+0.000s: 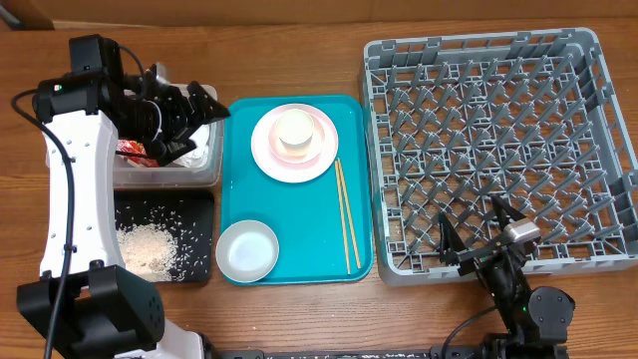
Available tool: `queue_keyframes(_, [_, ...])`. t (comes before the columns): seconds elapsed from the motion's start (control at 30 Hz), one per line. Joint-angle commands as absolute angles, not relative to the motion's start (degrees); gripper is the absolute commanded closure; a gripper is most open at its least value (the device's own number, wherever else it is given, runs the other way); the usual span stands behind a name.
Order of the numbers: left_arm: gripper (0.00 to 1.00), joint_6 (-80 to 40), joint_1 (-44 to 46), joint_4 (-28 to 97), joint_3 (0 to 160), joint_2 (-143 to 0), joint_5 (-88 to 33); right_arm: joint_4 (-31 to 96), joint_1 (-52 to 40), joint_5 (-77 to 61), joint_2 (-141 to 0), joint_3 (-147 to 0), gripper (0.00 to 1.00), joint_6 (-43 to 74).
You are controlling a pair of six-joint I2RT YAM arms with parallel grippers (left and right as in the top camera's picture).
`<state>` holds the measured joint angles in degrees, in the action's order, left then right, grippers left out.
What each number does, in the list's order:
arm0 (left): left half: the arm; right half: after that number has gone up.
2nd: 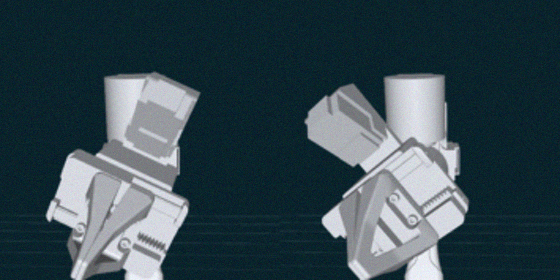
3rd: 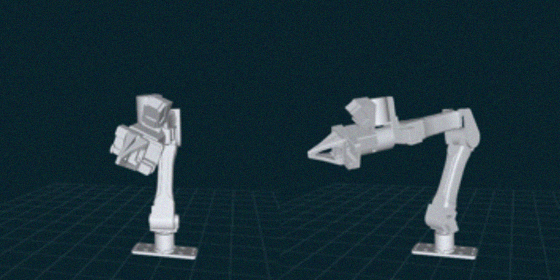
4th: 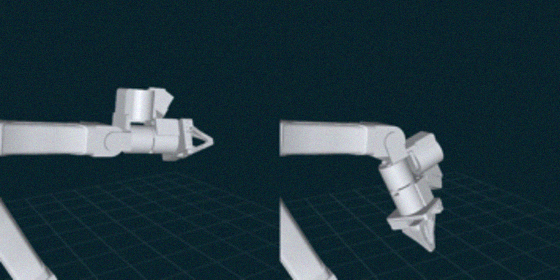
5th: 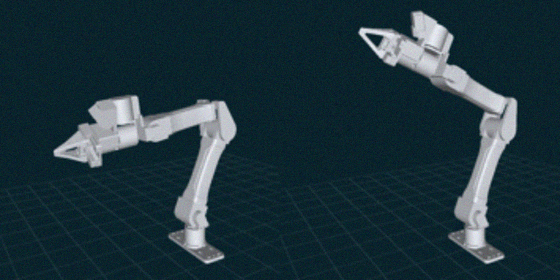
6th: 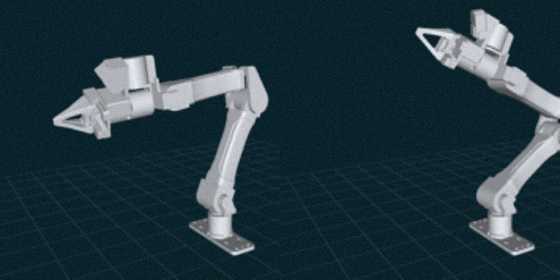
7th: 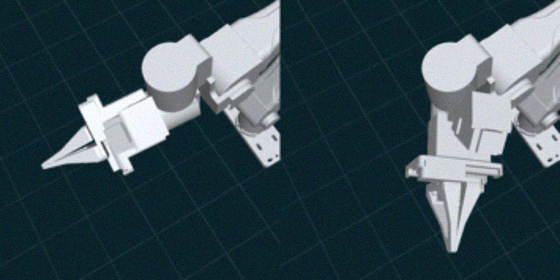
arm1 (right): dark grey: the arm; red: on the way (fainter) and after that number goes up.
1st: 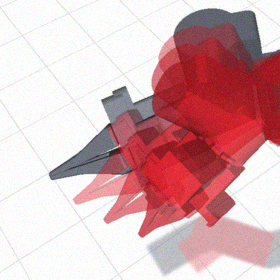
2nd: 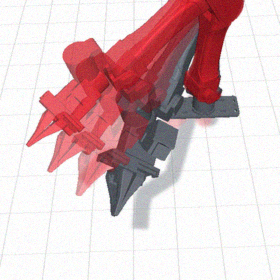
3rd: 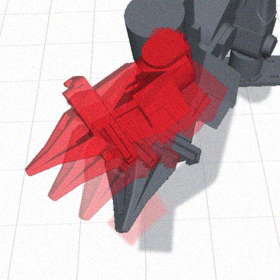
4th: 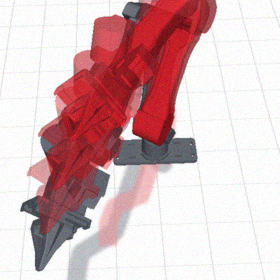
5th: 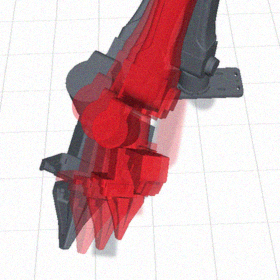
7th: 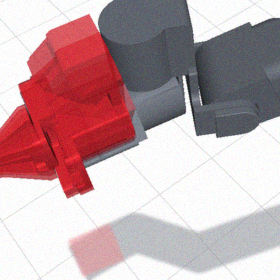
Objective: Sort waste into correct bins and load items into the dishwasher
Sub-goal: 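Move the right gripper from the rack toward the chopsticks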
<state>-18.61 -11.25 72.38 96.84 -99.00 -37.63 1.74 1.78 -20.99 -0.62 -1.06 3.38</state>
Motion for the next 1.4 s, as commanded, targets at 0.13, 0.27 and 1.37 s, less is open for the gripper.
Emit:
queue_keyframes(0.13, [0.00, -13.7, -11.2, 70.1, 97.8, -98.5, -42.9, 6.1, 1.9, -19.7, -0.9, -6.9, 0.00, 12.4])
queue_keyframes(0.27, [0.00, -13.7, -11.2, 68.2, 97.8, -98.5, -42.8, 10.4, 1.9, -17.7, -5.9, -15.3, 0.00, 12.0])
queue_keyframes(1.37, [0.00, -13.7, -11.2, 68.3, 97.8, -98.5, -13.1, 36.3, -47.6, -14.4, -78.1, -63.8, 0.00, 19.7])
